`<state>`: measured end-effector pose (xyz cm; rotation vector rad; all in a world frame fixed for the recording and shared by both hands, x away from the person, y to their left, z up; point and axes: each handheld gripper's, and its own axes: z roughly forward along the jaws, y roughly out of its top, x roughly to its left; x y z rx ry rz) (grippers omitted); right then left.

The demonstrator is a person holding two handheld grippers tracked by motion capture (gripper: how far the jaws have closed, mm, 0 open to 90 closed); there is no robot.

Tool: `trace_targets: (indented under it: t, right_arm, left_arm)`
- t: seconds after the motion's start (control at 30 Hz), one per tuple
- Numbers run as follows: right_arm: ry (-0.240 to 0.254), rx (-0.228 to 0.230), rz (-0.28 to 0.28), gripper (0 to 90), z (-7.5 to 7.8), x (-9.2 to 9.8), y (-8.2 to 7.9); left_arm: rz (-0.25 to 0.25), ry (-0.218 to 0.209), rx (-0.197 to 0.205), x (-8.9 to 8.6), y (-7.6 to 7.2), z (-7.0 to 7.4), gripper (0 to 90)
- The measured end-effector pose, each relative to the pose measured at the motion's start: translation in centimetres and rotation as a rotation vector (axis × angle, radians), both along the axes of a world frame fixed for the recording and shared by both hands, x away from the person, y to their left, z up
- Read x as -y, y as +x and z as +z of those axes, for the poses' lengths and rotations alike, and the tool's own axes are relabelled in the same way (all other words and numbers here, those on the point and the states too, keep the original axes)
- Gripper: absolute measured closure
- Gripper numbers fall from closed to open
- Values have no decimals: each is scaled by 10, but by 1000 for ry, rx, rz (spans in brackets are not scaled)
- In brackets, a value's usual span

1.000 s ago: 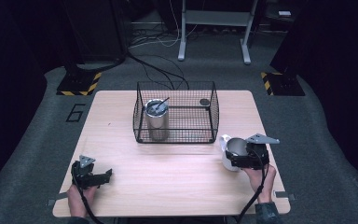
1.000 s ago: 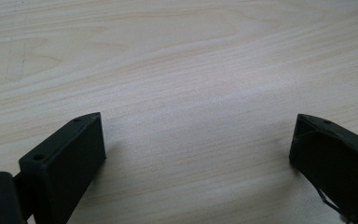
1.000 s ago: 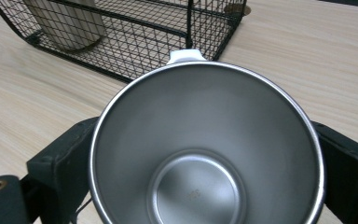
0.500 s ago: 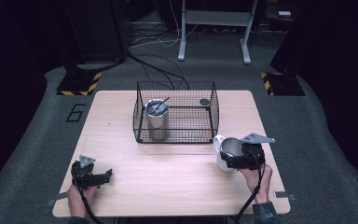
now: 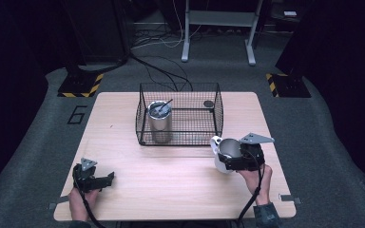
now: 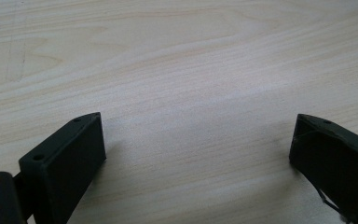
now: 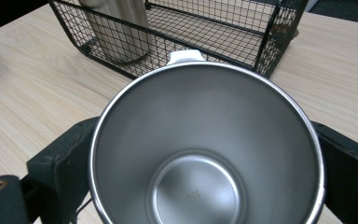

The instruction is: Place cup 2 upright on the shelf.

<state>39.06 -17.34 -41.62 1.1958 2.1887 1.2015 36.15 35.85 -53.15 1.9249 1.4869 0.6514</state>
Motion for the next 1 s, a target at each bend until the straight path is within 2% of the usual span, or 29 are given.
trace_targets:
  t: [0.4,1.0]
  right_arm:
    - [6,10,47,56,12,-15,3]
    - [8,41,80,56,36,-27,8]
  left_arm:
    - [1,1,0,0,0,0,34]
    - [0,0,0,0,0,0,35]
